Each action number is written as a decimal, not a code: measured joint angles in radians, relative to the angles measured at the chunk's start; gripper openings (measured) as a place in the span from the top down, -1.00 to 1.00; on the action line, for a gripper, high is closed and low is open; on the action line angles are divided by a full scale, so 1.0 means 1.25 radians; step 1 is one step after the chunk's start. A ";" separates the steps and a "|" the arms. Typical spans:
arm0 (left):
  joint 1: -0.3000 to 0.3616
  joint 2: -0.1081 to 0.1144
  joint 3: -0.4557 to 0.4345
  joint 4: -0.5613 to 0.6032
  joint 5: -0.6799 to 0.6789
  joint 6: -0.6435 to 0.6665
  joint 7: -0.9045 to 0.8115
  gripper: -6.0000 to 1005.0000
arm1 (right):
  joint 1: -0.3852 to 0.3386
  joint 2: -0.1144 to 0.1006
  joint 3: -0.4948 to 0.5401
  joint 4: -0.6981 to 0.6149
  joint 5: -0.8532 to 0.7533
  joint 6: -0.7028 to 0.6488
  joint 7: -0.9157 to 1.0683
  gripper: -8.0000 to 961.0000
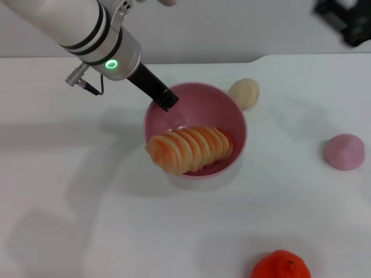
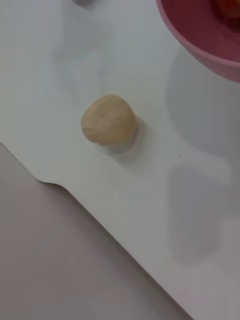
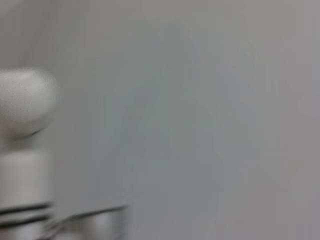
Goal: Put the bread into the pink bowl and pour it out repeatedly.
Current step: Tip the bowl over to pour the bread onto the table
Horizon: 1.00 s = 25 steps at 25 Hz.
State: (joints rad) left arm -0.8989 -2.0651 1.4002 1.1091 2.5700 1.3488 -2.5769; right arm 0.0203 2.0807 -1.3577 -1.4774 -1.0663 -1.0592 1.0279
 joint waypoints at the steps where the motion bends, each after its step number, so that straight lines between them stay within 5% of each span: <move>1: 0.001 0.000 0.000 0.000 0.000 -0.002 0.000 0.91 | -0.005 0.000 0.002 0.027 0.054 -0.008 -0.035 0.09; 12: 0.018 -0.001 0.043 0.000 -0.051 -0.067 -0.003 0.91 | -0.016 0.000 -0.010 0.438 0.616 -0.243 -0.463 0.09; 25: 0.053 -0.003 0.245 0.000 -0.235 -0.357 0.006 0.91 | -0.034 0.002 -0.017 0.547 0.662 -0.316 -0.507 0.09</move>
State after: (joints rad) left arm -0.8327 -2.0693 1.7061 1.1090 2.2765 0.9027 -2.5697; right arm -0.0220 2.0833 -1.3784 -0.7933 -0.2386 -1.4544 0.3943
